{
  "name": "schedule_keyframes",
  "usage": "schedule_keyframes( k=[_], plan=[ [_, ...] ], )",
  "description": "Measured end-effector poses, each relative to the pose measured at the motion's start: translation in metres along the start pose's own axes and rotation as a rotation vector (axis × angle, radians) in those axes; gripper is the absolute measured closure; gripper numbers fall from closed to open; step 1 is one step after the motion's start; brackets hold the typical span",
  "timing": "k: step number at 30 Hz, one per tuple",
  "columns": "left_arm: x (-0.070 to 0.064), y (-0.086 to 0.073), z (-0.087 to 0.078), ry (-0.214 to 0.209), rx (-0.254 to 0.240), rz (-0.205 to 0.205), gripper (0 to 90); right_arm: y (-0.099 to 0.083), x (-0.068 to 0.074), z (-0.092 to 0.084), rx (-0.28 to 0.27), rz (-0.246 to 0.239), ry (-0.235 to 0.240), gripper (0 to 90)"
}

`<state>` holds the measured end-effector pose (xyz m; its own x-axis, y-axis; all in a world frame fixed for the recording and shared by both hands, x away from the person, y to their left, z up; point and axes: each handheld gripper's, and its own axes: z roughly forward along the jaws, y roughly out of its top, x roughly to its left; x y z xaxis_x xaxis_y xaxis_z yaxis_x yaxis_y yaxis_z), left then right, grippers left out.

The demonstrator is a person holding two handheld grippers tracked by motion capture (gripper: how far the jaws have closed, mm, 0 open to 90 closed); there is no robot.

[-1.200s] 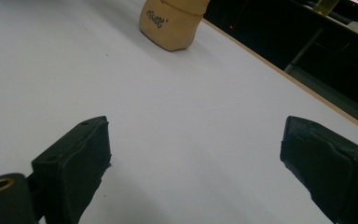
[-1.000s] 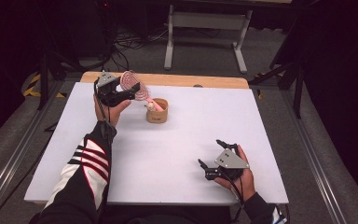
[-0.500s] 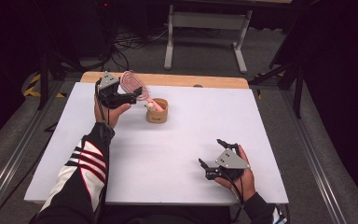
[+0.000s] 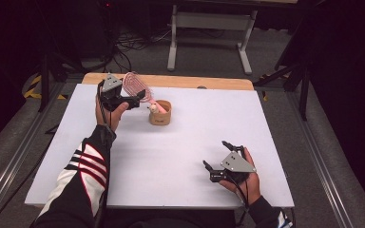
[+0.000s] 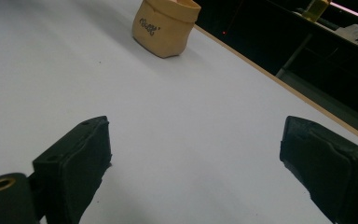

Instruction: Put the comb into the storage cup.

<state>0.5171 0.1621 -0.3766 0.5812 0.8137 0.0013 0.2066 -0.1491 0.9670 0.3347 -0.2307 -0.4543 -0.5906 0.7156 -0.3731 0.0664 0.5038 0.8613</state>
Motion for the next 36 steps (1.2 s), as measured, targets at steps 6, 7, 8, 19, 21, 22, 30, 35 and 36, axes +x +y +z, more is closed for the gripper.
schedule_keyframes(
  k=[6, 7, 8, 19, 21, 22, 30, 35, 36],
  plan=[
    [-0.001, 0.001, -0.005, -0.008, 0.003, 0.029, 6.3, 0.0, -0.001, 0.0, -0.003, 0.002, -0.007, 9.5],
    [0.0, 0.001, -0.005, -0.006, 0.001, 0.036, 6.4, 0.0, -0.001, 0.0, -0.005, 0.003, -0.01, 9.5],
    [0.0, 0.001, -0.006, -0.002, -0.004, 0.037, 6.4, 0.0, -0.001, 0.0, -0.006, 0.003, -0.011, 9.5],
    [-0.002, 0.007, -0.017, -0.003, -0.007, 0.081, 6.8, 0.0, 0.0, 0.0, -0.003, 0.005, -0.012, 9.5],
    [-0.003, 0.007, -0.018, -0.003, -0.009, 0.084, 6.8, 0.0, 0.0, 0.0, -0.003, 0.005, -0.012, 9.5],
    [-0.003, 0.008, -0.019, -0.002, -0.007, 0.094, 6.5, 0.0, 0.0, 0.001, -0.002, 0.005, -0.012, 9.5],
    [-0.006, 0.012, -0.023, -0.013, -0.012, 0.123, 6.7, 0.0, -0.001, 0.001, -0.002, 0.006, -0.012, 9.5],
    [-0.01, 0.013, -0.026, -0.019, -0.011, 0.145, 6.5, 0.0, -0.001, 0.001, -0.002, 0.006, -0.012, 9.5],
    [-0.011, 0.014, -0.026, -0.021, -0.01, 0.146, 6.6, 0.0, -0.001, 0.001, -0.001, 0.005, -0.012, 9.4]
  ],
)
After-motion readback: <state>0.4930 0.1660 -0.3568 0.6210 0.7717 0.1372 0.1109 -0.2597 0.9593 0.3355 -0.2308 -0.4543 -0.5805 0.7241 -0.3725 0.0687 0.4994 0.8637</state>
